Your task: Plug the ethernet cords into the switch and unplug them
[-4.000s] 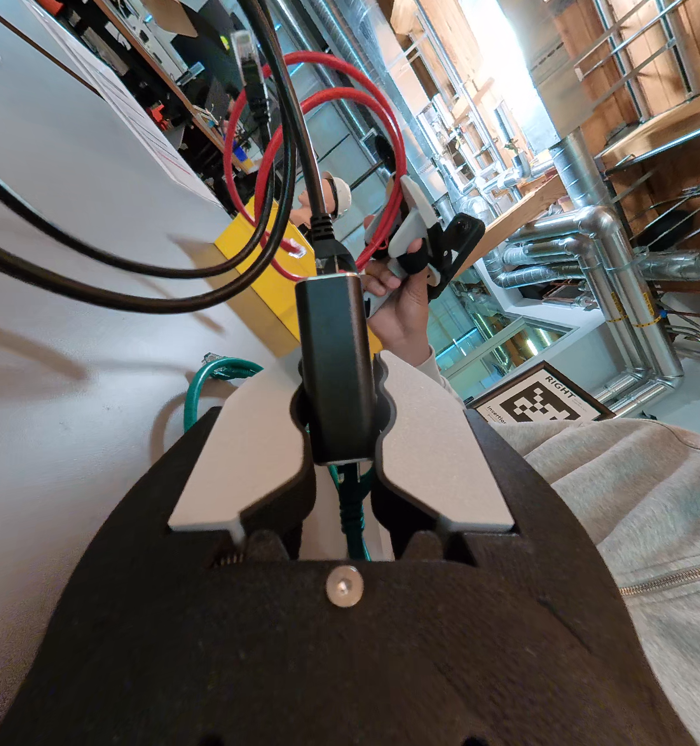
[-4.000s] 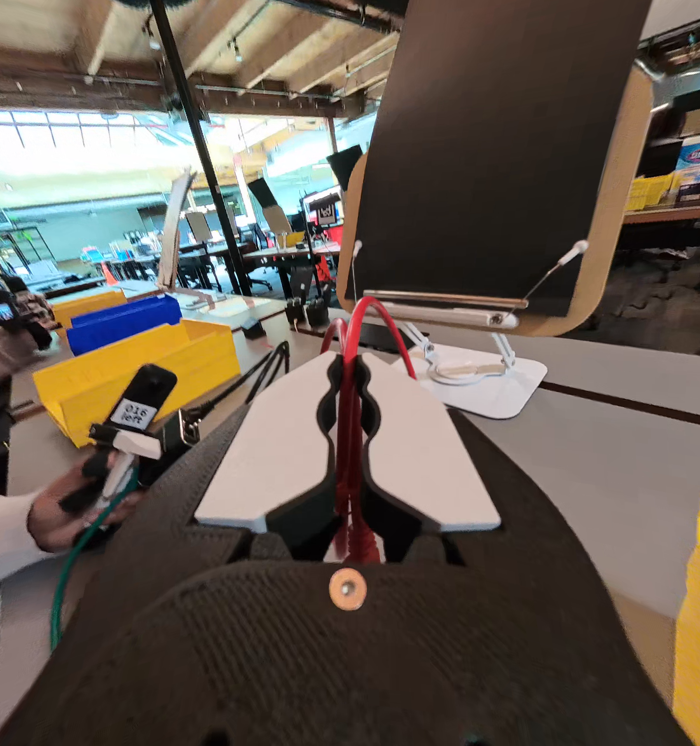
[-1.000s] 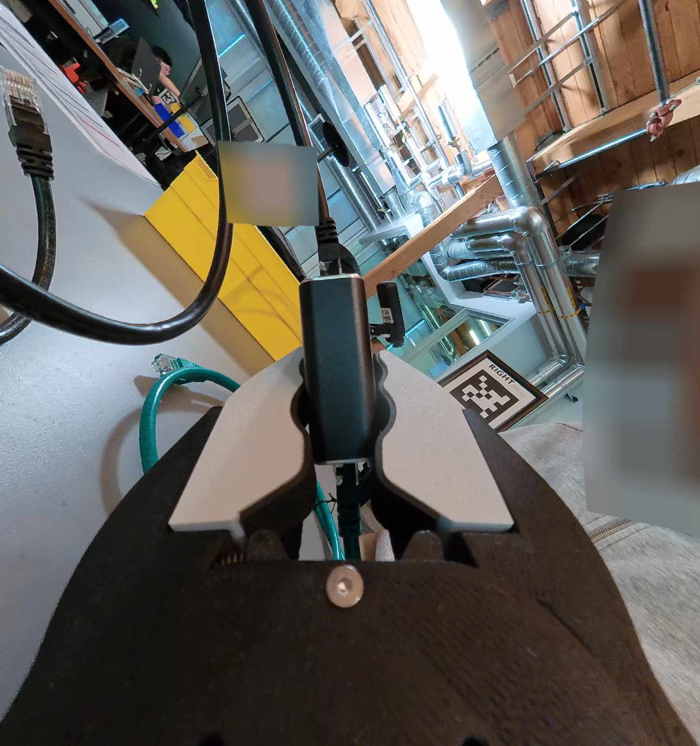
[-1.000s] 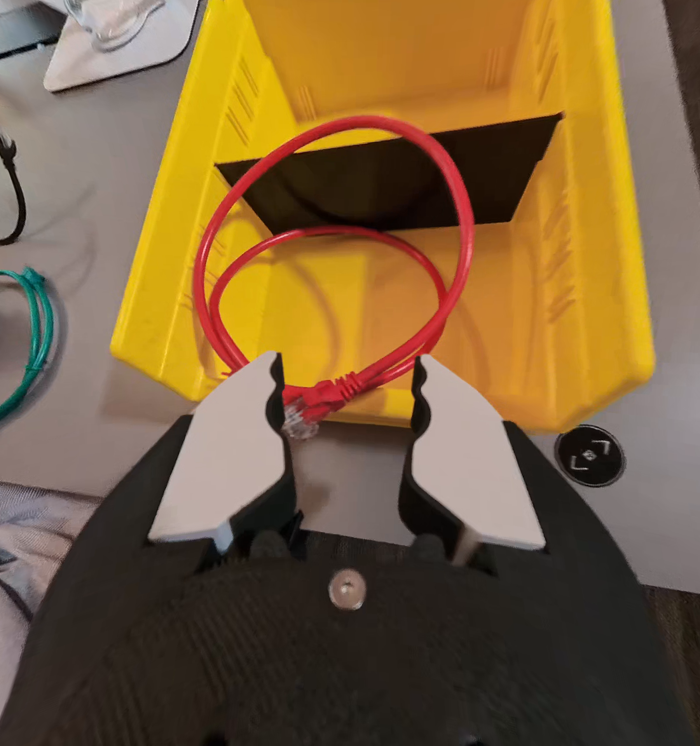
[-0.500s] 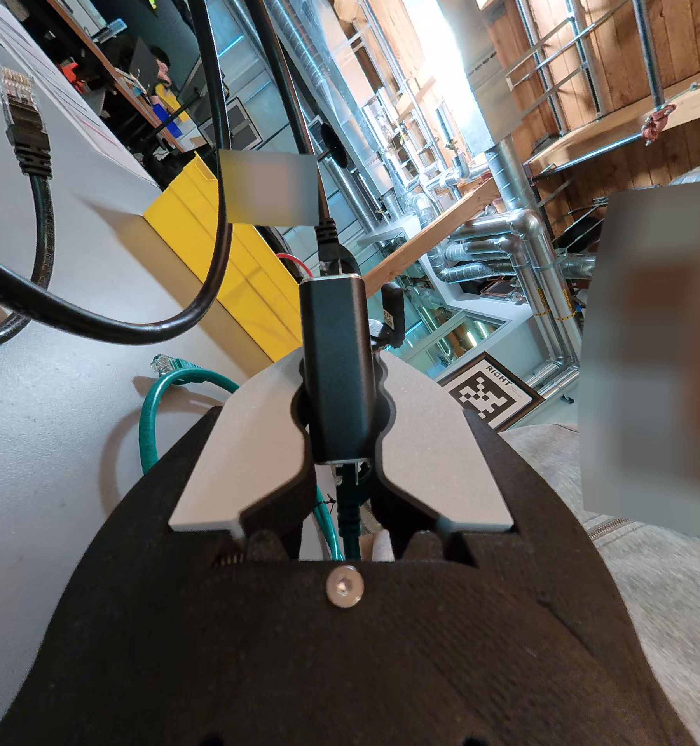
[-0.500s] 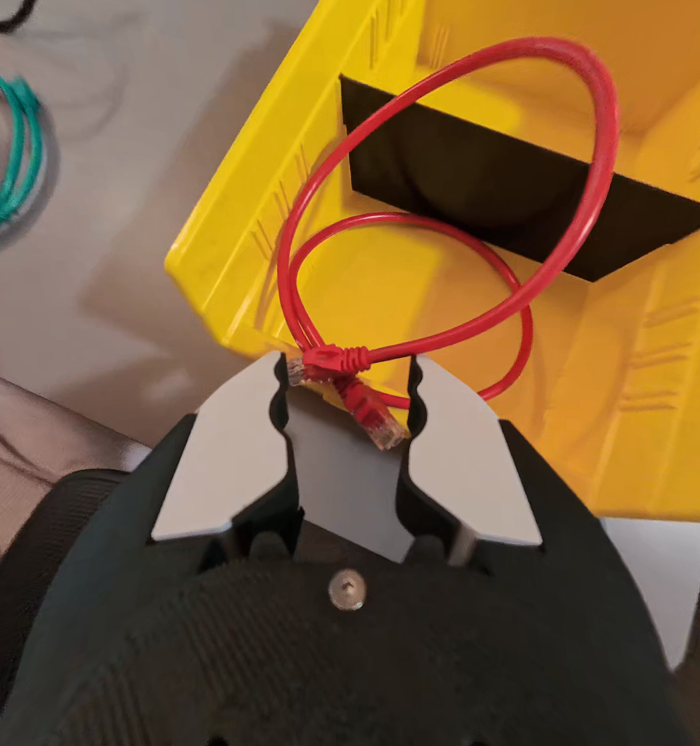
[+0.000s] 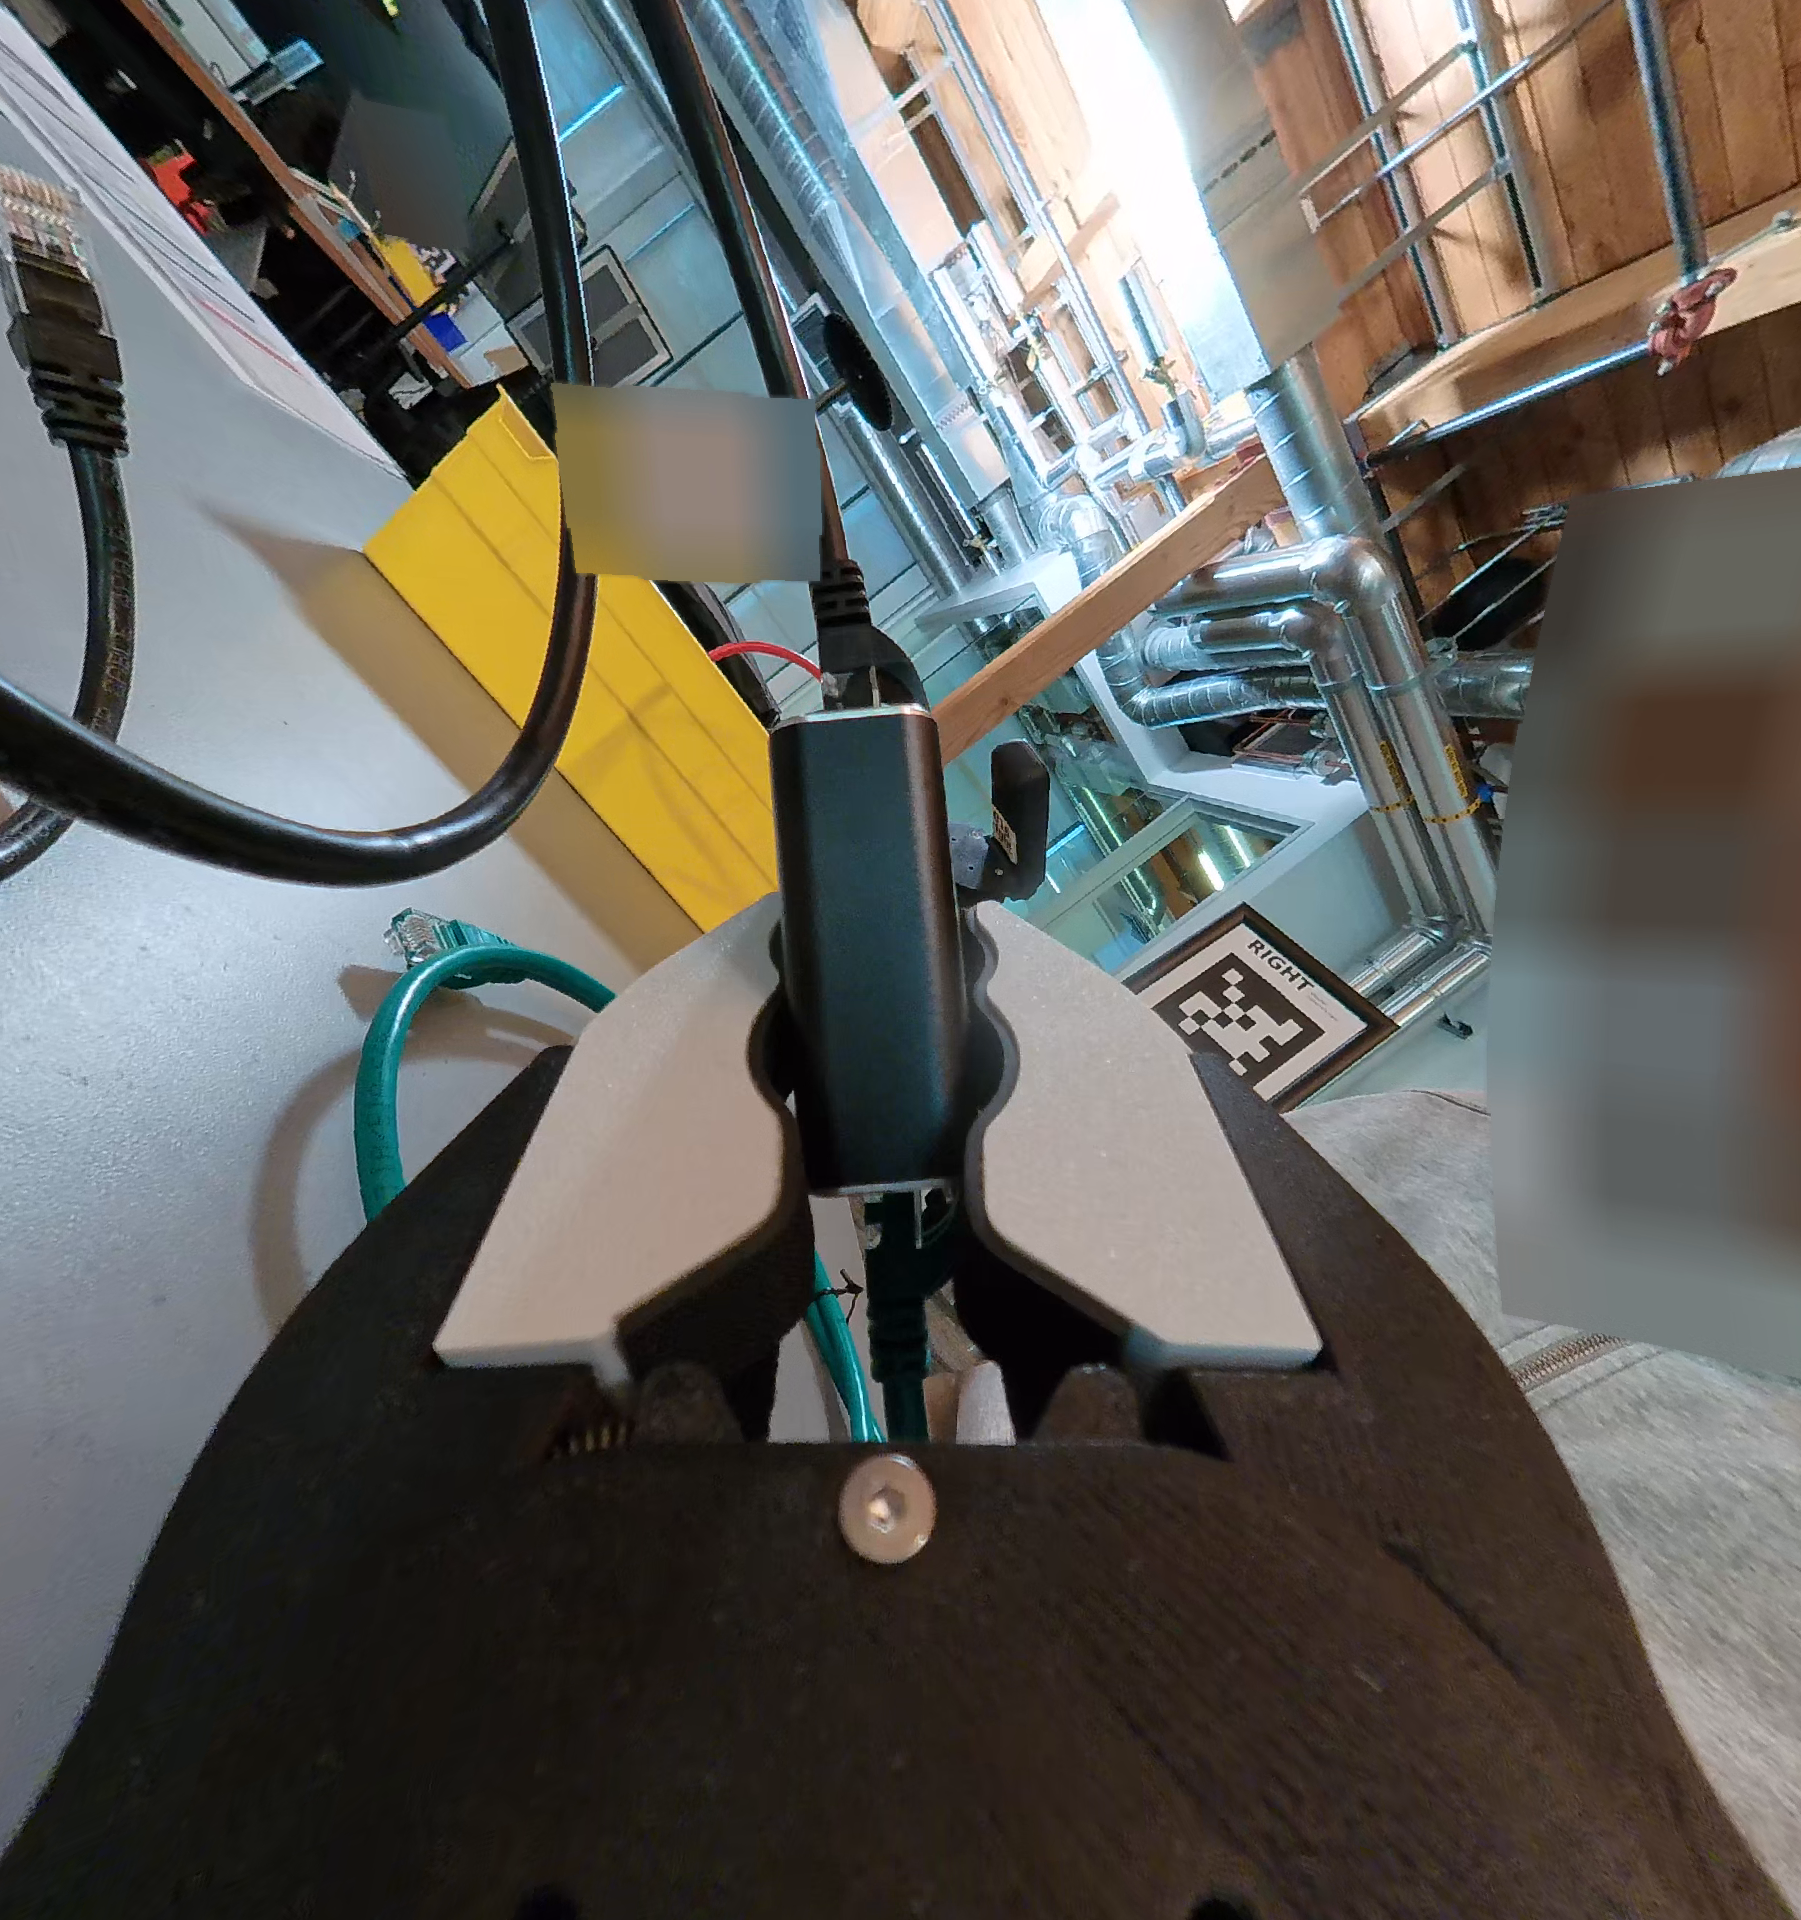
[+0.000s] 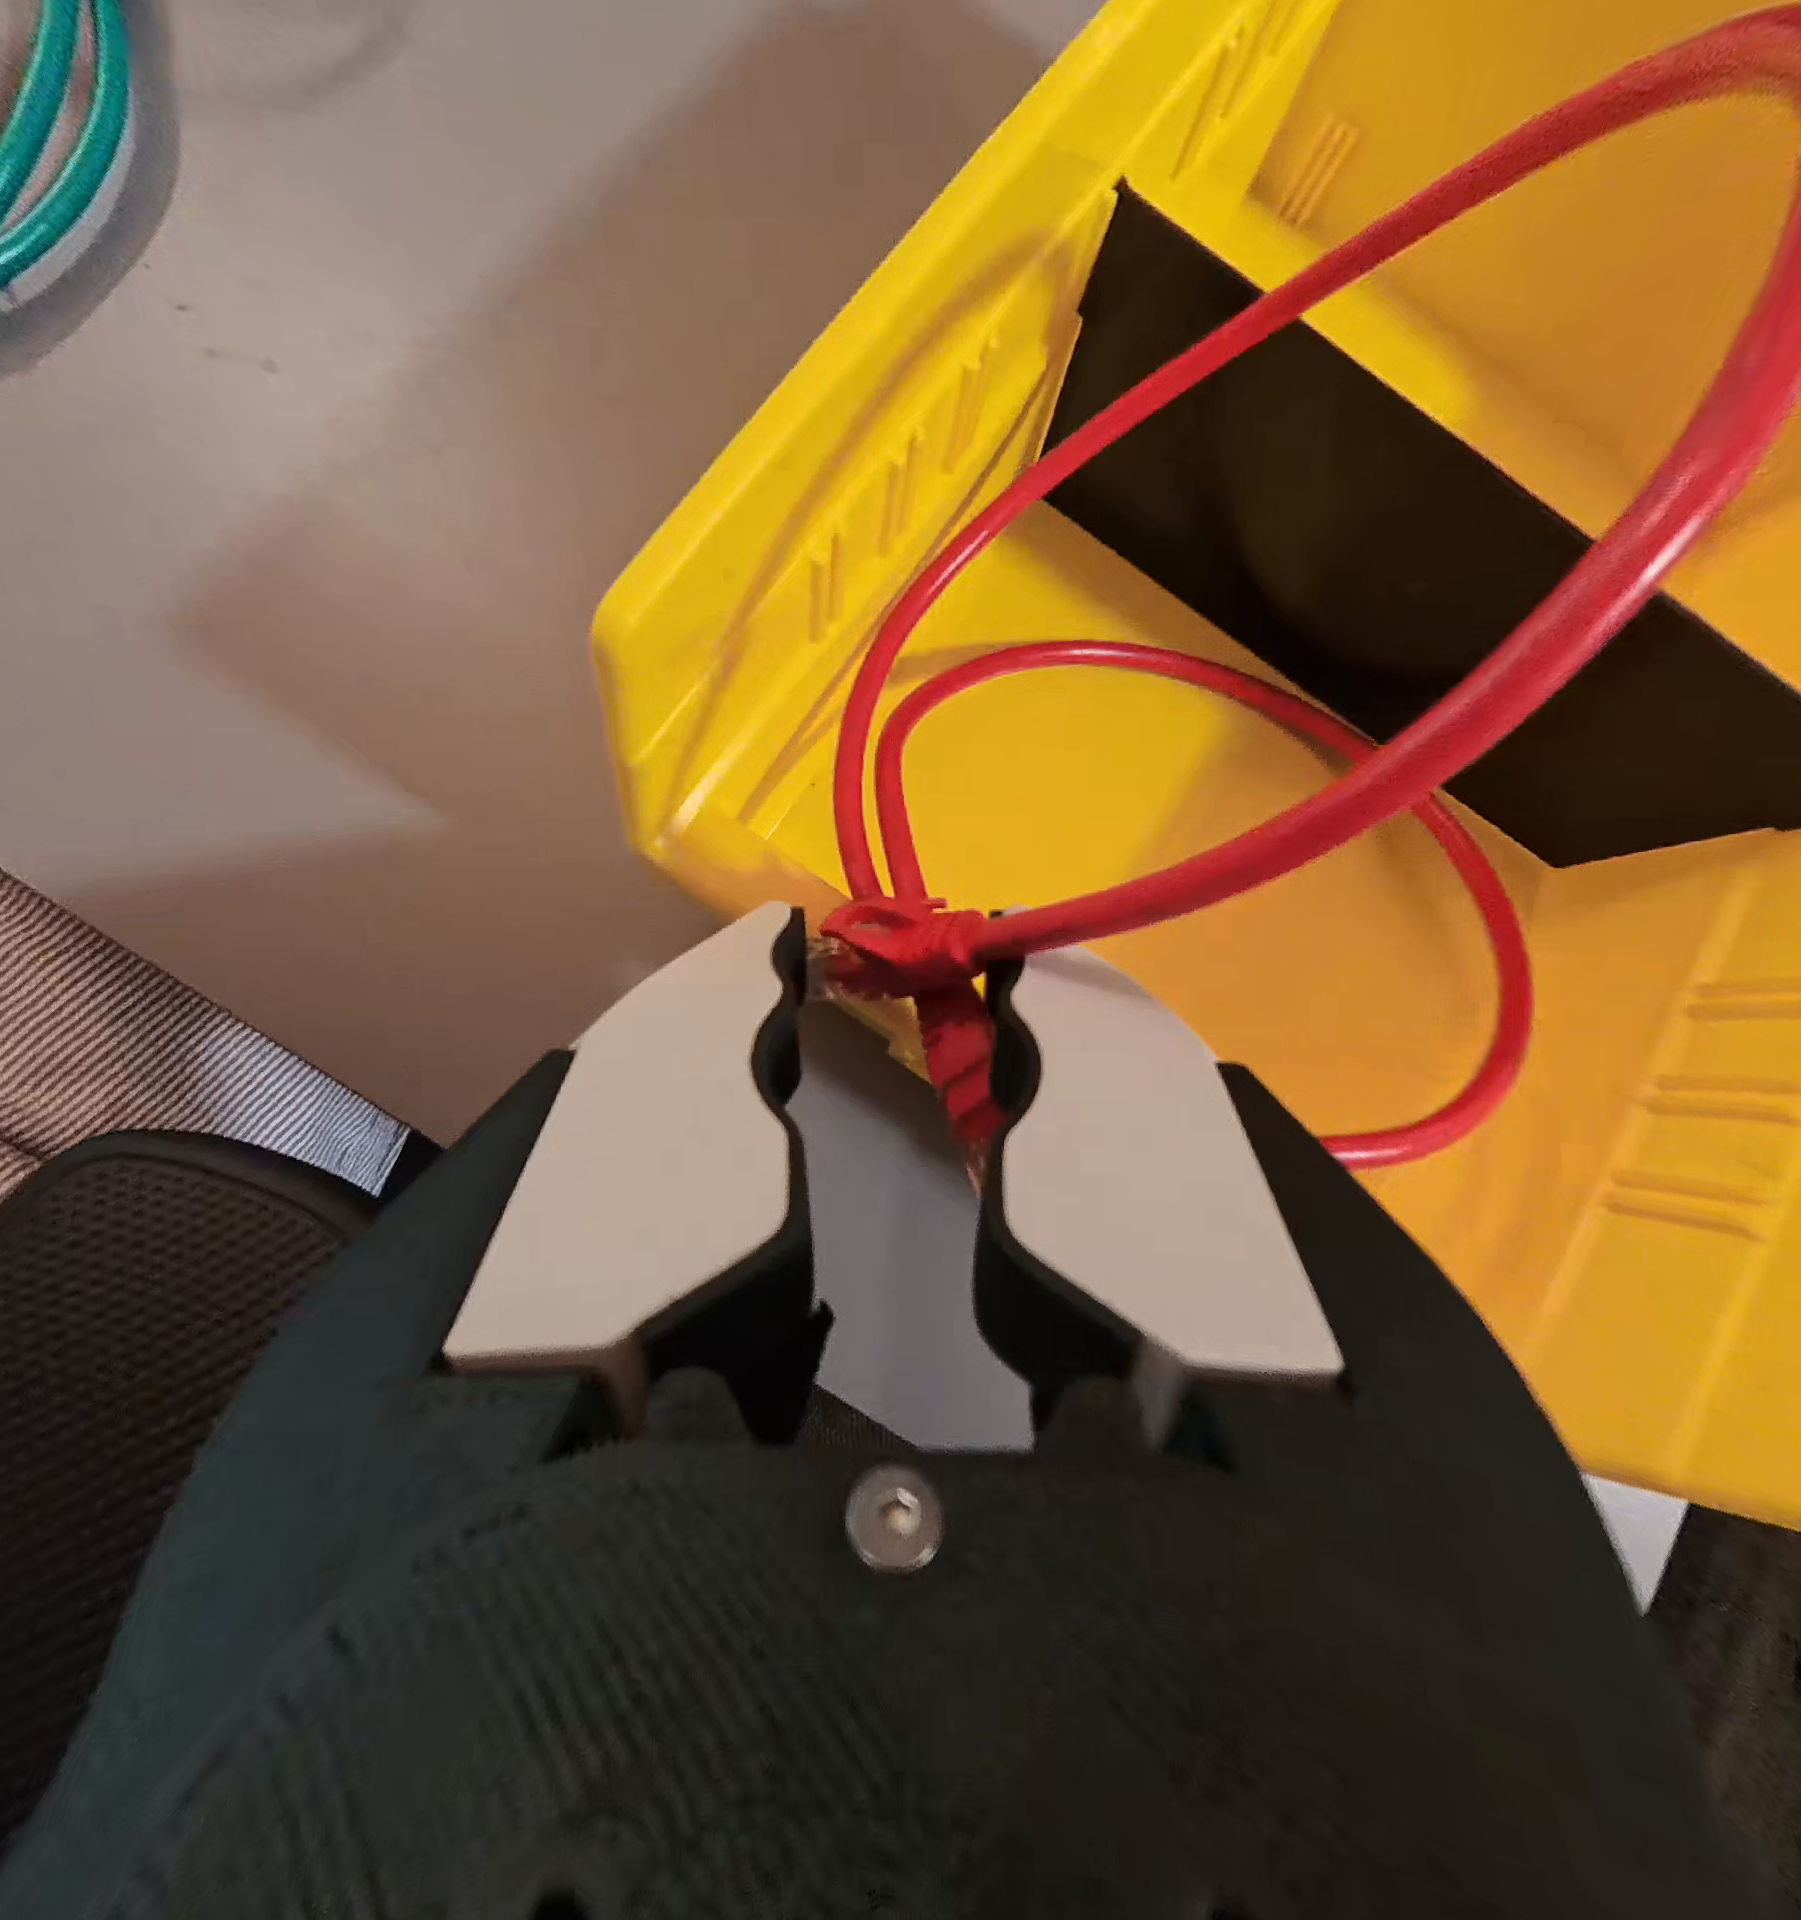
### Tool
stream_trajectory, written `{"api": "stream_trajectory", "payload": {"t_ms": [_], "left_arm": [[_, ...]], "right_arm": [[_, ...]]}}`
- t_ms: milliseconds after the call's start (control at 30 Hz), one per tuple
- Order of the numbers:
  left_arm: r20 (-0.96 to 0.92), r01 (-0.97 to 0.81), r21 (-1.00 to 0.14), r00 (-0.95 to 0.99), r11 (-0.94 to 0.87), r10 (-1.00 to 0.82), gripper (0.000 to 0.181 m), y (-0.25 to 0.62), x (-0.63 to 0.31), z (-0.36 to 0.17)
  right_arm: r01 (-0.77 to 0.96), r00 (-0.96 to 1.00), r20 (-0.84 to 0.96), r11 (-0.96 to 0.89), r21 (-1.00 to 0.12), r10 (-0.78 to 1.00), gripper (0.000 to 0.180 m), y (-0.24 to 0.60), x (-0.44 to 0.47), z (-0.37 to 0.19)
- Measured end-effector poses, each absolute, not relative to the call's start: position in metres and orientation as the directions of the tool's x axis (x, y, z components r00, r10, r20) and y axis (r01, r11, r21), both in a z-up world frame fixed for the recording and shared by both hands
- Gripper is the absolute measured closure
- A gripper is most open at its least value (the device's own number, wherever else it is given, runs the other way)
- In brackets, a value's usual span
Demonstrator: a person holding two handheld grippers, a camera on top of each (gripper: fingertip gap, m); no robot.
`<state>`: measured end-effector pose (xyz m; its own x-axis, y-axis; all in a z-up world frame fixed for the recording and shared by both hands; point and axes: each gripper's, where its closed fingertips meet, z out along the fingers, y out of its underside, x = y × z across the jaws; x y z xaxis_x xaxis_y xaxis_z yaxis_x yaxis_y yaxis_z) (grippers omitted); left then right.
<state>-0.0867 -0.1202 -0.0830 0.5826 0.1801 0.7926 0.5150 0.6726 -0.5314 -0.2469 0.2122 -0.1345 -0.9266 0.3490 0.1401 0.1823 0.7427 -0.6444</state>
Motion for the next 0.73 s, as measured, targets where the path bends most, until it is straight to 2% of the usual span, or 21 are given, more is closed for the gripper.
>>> {"api": "stream_trajectory", "payload": {"t_ms": [33, 200, 433, 533, 600, 733], "left_arm": [[0.793, 0.515, -0.531, 0.583, 0.673, 0.18, 0.154, -0.12, -0.087, -0.083], [0.793, 0.515, -0.531, 0.583, 0.673, 0.179, 0.154, -0.12, -0.087, -0.083], [0.793, 0.516, -0.53, 0.583, 0.673, 0.176, 0.154, -0.12, -0.087, -0.083], [0.793, 0.516, -0.53, 0.583, 0.673, 0.177, 0.154, -0.12, -0.087, -0.083], [0.793, 0.516, -0.53, 0.583, 0.673, 0.177, 0.155, -0.12, -0.087, -0.083], [0.793, 0.514, -0.529, 0.582, 0.675, 0.178, 0.154, -0.12, -0.087, -0.083]], "right_arm": [[0.182, -0.927, 0.14, 0.744, -0.643, 0.348, 0.147, 0.213, -0.247, -0.134], [0.161, -0.915, 0.177, 0.727, -0.667, 0.364, 0.15, 0.215, -0.252, -0.124], [0.091, -0.87, 0.185, 0.518, -0.85, 0.457, 0.154, 0.215, -0.266, -0.072], [0.133, -0.877, 0.109, 0.455, -0.881, 0.468, 0.155, 0.214, -0.266, -0.068], [0.242, -0.881, 0.005, 0.461, -0.854, 0.473, 0.152, 0.215, -0.263, -0.08], [0.426, -0.833, -0.073, 0.55, -0.718, 0.549, 0.126, 0.236, -0.263, -0.11]]}}
